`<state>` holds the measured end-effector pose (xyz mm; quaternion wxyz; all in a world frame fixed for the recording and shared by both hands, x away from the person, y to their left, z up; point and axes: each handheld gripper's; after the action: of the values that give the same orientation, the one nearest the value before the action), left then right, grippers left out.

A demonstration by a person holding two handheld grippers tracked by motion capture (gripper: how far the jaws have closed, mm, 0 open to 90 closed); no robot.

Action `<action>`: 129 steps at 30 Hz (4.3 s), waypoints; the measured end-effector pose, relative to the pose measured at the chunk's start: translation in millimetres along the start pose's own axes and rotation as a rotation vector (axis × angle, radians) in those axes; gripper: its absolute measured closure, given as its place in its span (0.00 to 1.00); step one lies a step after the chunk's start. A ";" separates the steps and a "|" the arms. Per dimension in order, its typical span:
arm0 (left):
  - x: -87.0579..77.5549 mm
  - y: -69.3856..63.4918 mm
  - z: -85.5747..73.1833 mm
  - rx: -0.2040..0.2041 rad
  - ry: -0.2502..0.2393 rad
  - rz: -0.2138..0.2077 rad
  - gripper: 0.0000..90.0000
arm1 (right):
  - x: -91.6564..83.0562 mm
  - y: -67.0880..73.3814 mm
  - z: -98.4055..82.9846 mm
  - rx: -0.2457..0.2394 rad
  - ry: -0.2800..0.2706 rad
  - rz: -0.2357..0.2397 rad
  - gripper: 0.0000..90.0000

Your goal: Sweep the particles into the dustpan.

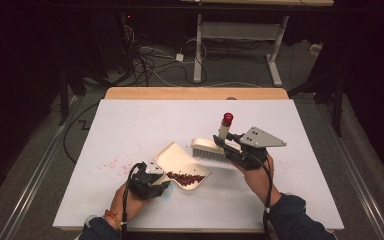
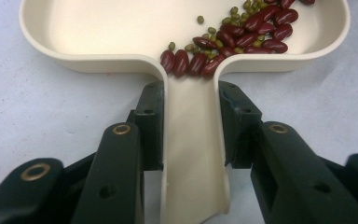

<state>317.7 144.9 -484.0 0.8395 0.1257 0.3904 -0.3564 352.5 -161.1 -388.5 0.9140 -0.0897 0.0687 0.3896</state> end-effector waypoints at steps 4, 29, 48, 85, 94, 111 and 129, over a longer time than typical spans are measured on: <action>-0.4 0.7 0.1 0.007 0.004 0.001 0.70 | -1.4 -7.5 0.3 -0.002 -0.006 -0.030 0.78; -4.4 2.5 -3.8 -0.008 0.010 0.009 0.70 | 20.0 -27.7 -7.8 0.001 0.020 -0.103 0.78; -4.0 2.5 -3.5 -0.018 0.010 0.010 0.71 | 76.1 -28.7 -12.2 -0.012 0.028 -0.196 0.78; -11.1 17.7 -8.2 -0.079 0.010 0.069 0.70 | 48.3 46.4 14.0 -0.052 0.009 0.064 0.78; -12.2 17.9 -7.5 -0.087 0.000 0.079 0.70 | 61.8 42.7 -7.0 -0.114 0.060 0.016 0.78; -11.8 15.9 -7.1 -0.147 -0.022 0.109 0.70 | 61.5 87.3 -5.3 -0.138 0.074 0.140 0.78; -11.8 17.9 -8.5 -0.138 -0.023 0.112 0.70 | 43.0 40.6 19.6 -0.072 -0.003 0.055 0.78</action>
<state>320.1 167.7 -482.1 0.8691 0.0849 0.3970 -0.2826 353.7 -99.1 -382.2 0.8992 -0.1202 0.0556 0.4169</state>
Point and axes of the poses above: each handheld gripper's, and its own axes: x roughly forward along the jaws, z roughly out of its top, y roughly to its left, and after that the axes turned 5 degrees about -y, right-handed
